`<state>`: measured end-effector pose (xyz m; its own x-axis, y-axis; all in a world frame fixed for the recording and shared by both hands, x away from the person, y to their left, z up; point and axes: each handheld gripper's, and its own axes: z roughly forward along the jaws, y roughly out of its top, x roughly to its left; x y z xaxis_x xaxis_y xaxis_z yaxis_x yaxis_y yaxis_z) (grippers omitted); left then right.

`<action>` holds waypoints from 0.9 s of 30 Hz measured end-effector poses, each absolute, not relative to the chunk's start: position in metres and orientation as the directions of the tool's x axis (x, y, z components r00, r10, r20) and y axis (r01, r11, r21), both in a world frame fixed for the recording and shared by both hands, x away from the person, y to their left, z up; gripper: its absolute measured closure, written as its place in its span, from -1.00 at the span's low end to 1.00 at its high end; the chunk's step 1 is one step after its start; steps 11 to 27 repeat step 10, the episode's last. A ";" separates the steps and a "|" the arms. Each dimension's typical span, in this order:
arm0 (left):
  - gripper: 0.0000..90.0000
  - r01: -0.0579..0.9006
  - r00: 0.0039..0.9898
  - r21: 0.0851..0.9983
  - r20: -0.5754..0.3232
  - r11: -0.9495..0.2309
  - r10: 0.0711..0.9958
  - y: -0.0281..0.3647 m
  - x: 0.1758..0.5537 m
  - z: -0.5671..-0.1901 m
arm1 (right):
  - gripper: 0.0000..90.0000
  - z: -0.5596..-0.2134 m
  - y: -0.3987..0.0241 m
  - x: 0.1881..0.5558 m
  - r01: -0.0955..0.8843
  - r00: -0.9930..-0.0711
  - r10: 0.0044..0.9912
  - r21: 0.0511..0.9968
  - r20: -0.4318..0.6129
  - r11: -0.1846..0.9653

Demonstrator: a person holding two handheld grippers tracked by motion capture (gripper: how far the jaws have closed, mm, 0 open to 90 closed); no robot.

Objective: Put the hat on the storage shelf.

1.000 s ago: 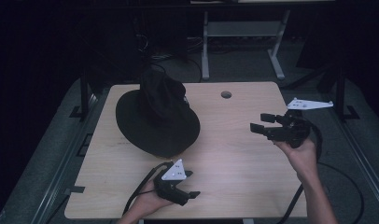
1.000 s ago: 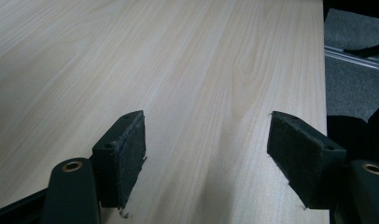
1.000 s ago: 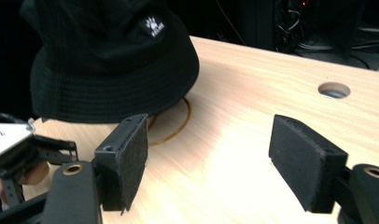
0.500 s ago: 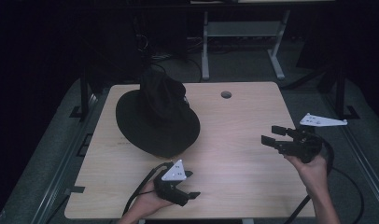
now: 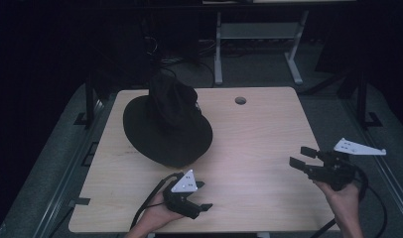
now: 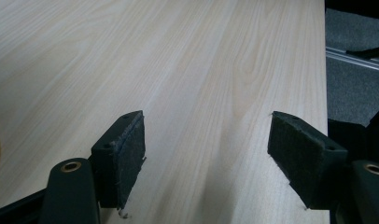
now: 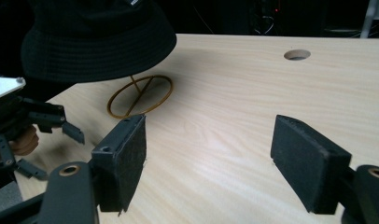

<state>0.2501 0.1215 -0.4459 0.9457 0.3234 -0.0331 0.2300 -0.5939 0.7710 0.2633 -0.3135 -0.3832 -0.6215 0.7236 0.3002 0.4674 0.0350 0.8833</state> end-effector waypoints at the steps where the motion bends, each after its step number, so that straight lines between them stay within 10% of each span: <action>1: -0.41 0.229 0.946 0.770 -0.031 -0.596 0.324 0.122 0.250 -0.446 | -0.42 -0.386 -0.315 0.260 0.467 -0.623 0.723 0.883 0.299 0.038; 27: -0.41 0.229 0.946 0.765 -0.029 -0.602 0.322 0.121 0.249 -0.448 | -0.47 -0.411 -0.326 0.225 0.456 -0.592 0.739 0.890 0.322 -0.022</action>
